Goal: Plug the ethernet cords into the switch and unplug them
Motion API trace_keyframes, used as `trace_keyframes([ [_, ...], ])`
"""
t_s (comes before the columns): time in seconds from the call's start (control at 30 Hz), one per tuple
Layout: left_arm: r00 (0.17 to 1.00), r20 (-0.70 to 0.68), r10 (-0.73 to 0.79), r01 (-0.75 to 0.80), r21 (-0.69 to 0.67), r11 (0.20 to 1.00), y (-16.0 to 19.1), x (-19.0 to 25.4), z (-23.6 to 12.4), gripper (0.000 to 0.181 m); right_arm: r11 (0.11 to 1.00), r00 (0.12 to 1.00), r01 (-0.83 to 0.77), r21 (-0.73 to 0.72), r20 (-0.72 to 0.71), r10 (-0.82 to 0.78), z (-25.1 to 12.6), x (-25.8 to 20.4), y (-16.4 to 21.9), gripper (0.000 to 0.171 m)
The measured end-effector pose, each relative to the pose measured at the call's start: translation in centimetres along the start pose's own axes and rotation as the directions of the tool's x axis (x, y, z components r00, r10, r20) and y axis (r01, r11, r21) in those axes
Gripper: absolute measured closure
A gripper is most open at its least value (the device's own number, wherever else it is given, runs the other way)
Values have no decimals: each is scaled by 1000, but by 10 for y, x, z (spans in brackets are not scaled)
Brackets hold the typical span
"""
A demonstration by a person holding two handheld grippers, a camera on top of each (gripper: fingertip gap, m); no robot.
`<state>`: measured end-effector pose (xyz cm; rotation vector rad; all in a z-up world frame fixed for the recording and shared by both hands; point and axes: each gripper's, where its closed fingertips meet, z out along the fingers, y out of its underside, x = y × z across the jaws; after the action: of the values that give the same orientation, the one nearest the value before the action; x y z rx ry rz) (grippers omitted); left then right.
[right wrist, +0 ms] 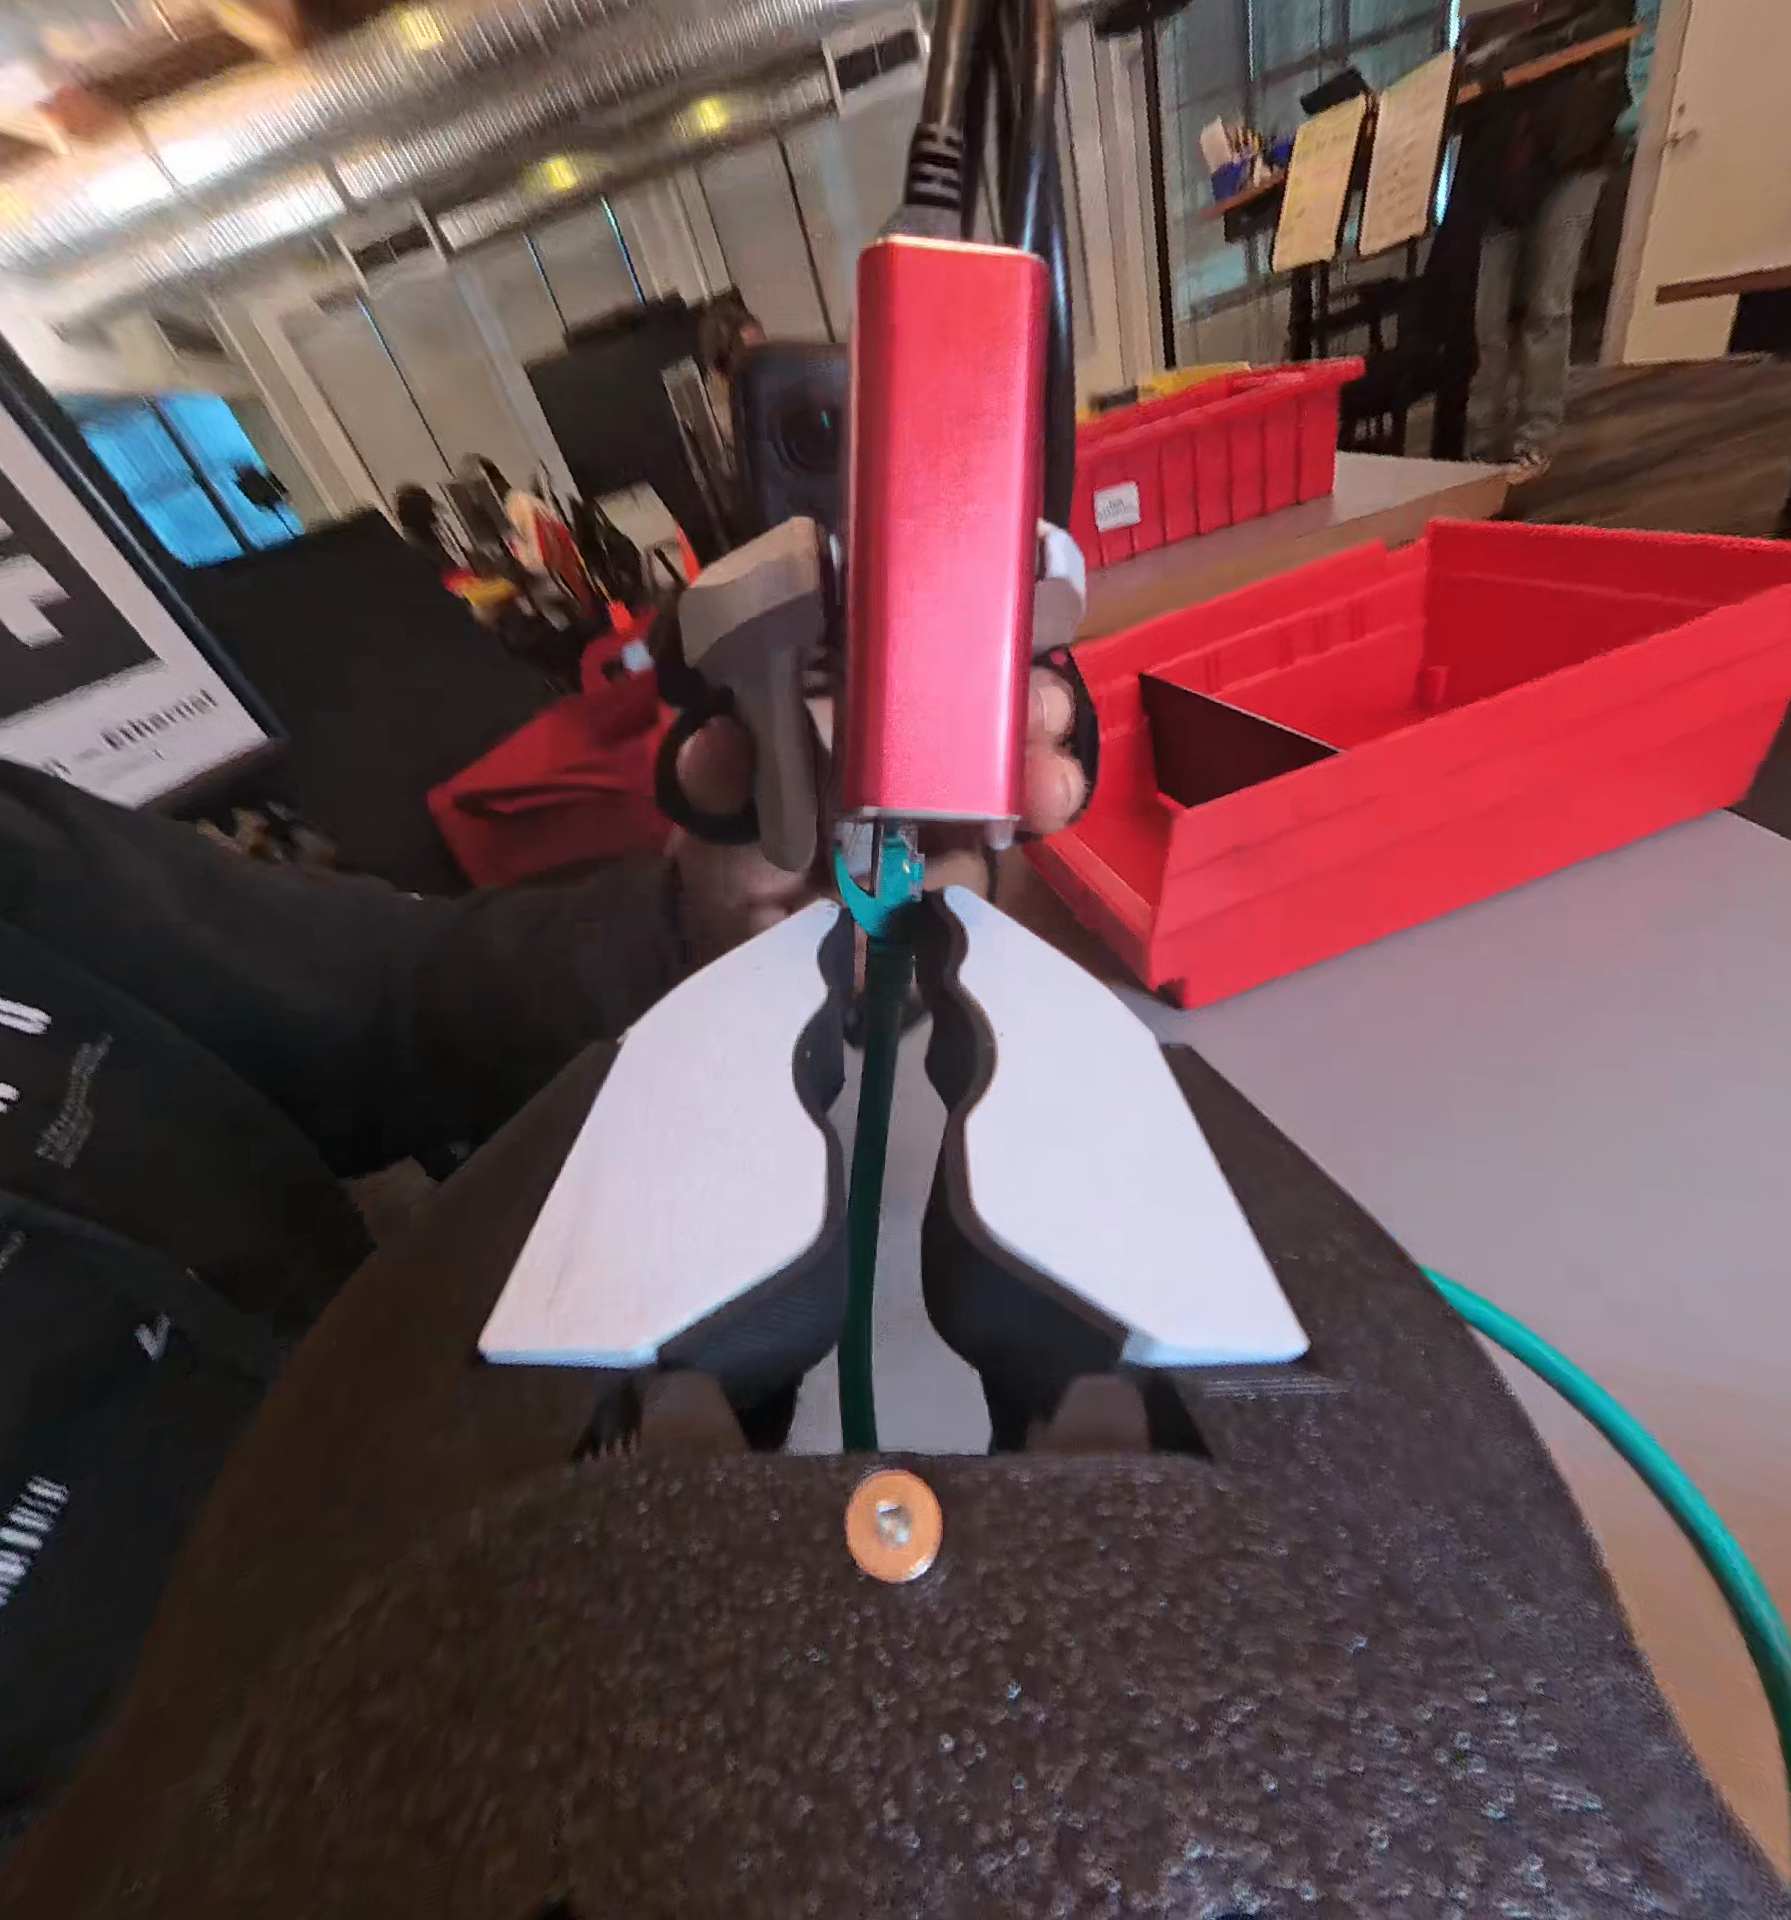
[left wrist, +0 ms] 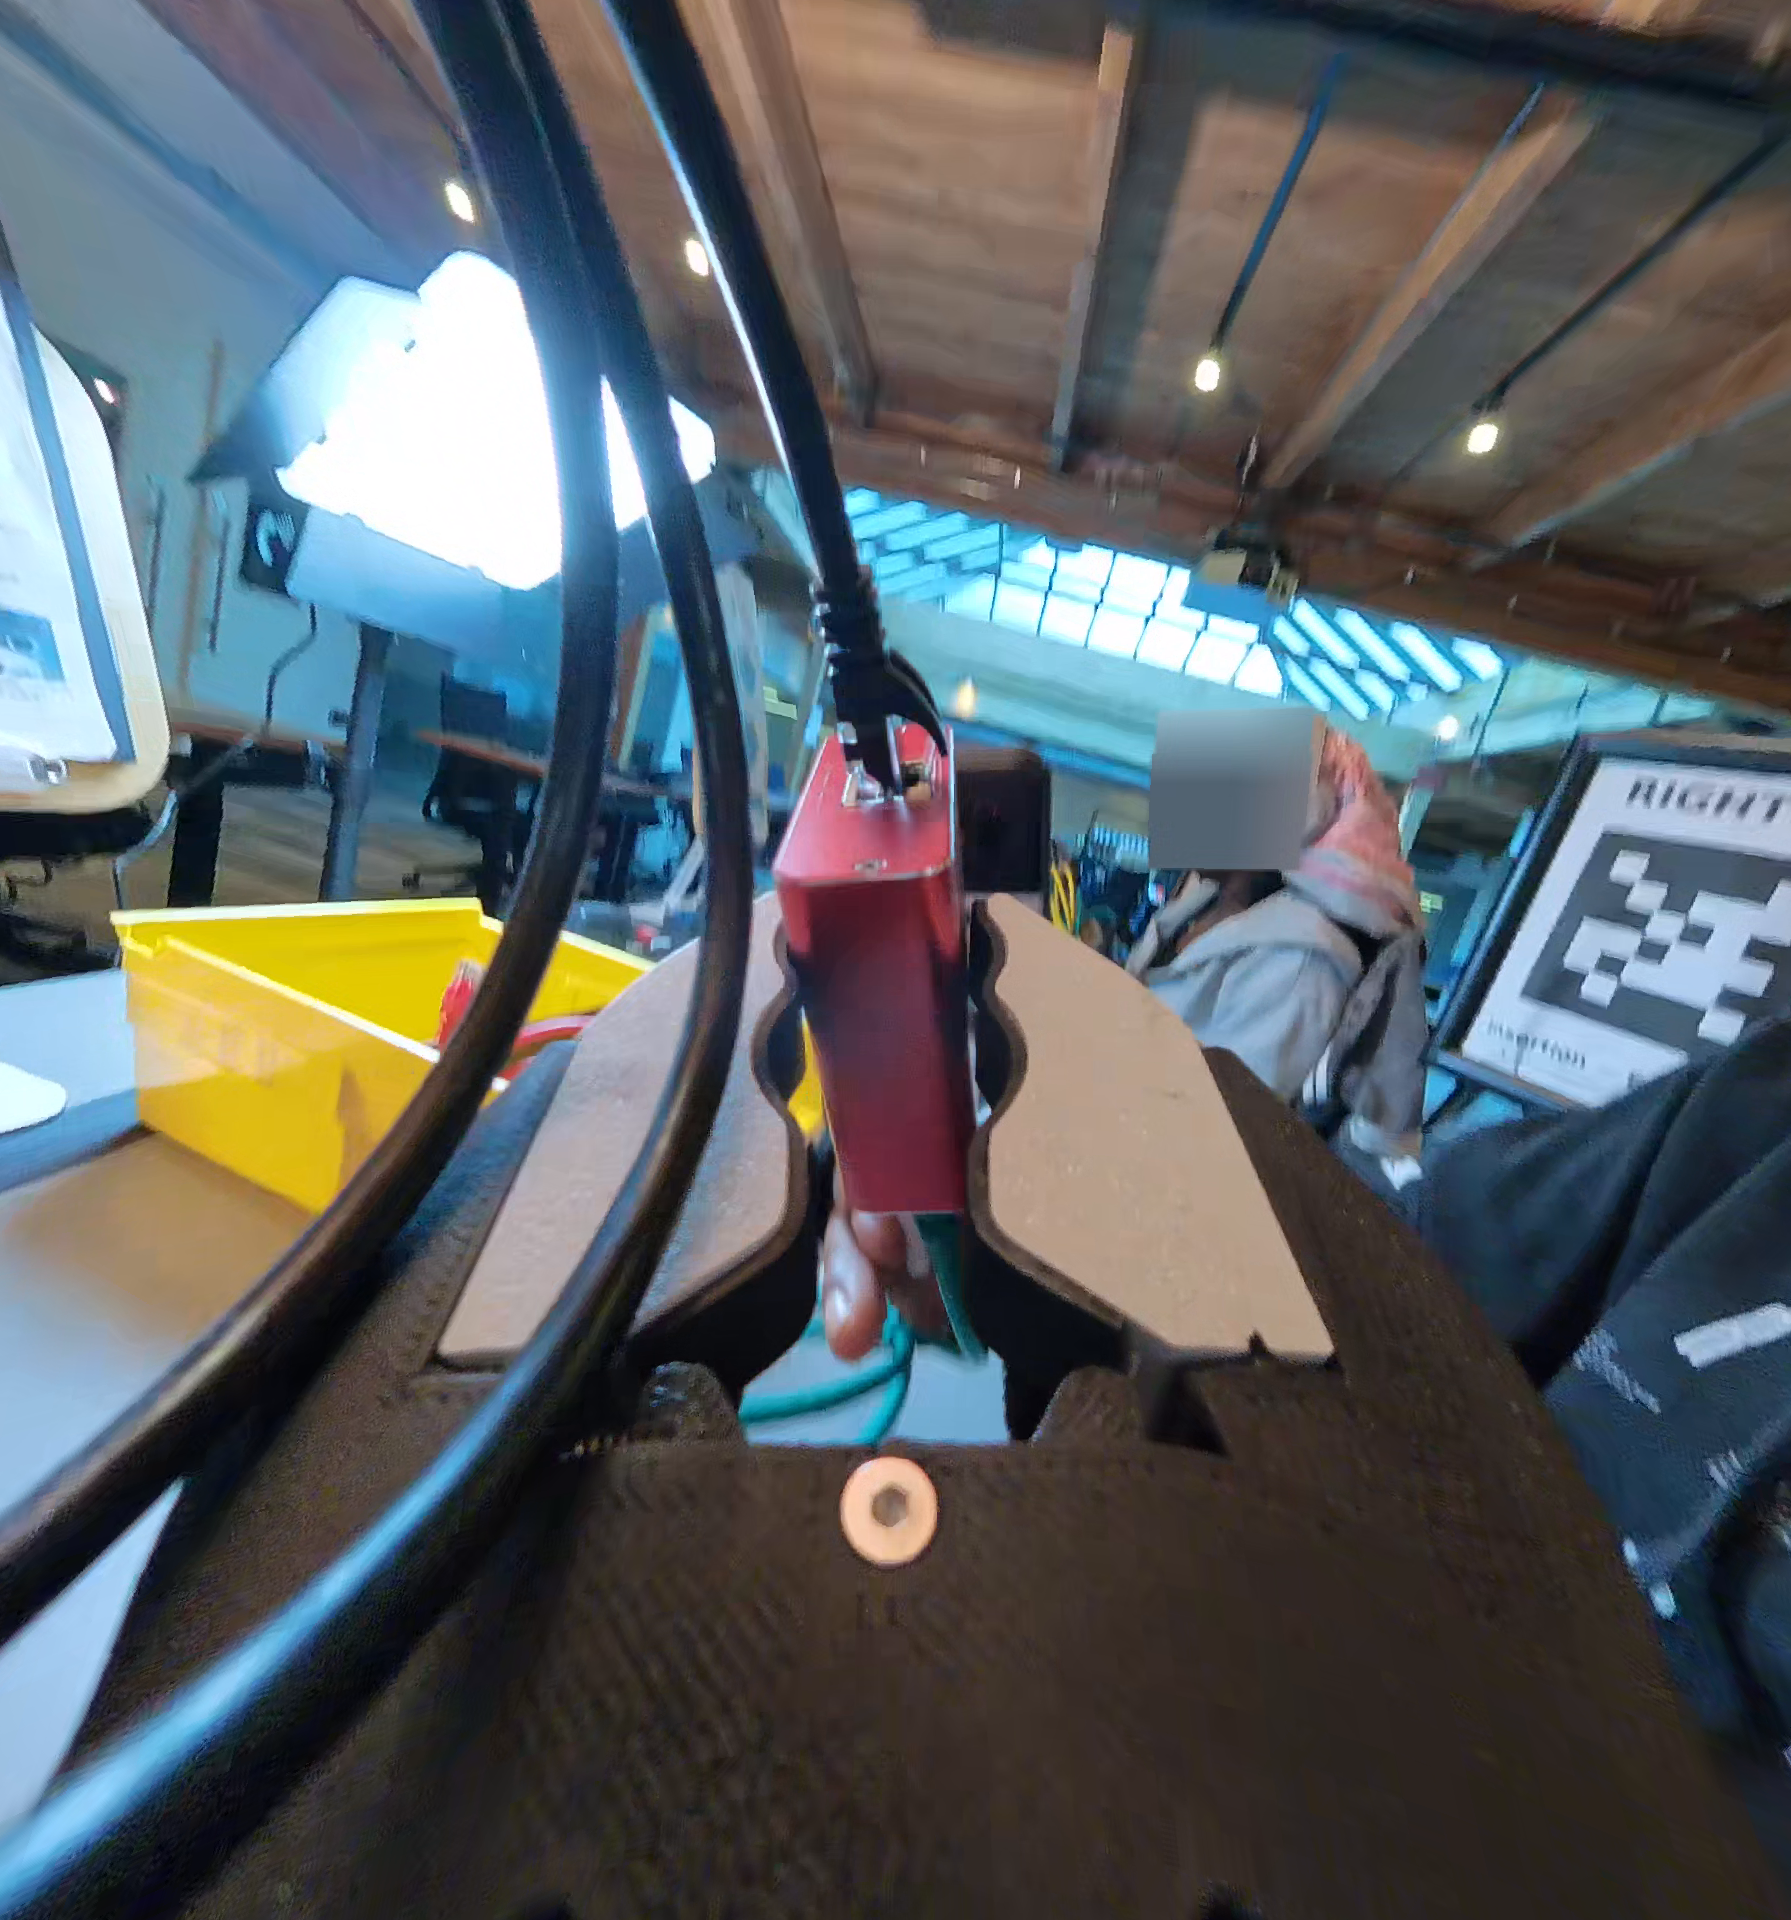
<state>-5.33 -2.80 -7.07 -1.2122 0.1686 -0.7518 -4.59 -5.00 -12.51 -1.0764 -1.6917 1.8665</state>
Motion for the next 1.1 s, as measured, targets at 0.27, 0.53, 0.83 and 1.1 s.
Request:
trace_keyframes([
  [0.27,998,-12,67,-67,-39,997,5,6,0,154,999,999,16,30,-29,-15,-3,-1,0,151],
  [0.53,998,-9,63,-63,40,997,-1,9,2,156,988,995,-11,152,-97,26,-5,2,-11,156],
  [0.83,941,96,324,-317,-78,945,5,7,2,152,997,971,77,26,-230,-69,3,21,-5,156],
  [1.1,857,34,514,-514,-1,858,-36,55,2,154,993,979,-116,-12,-172,112,2,16,20,157],
])
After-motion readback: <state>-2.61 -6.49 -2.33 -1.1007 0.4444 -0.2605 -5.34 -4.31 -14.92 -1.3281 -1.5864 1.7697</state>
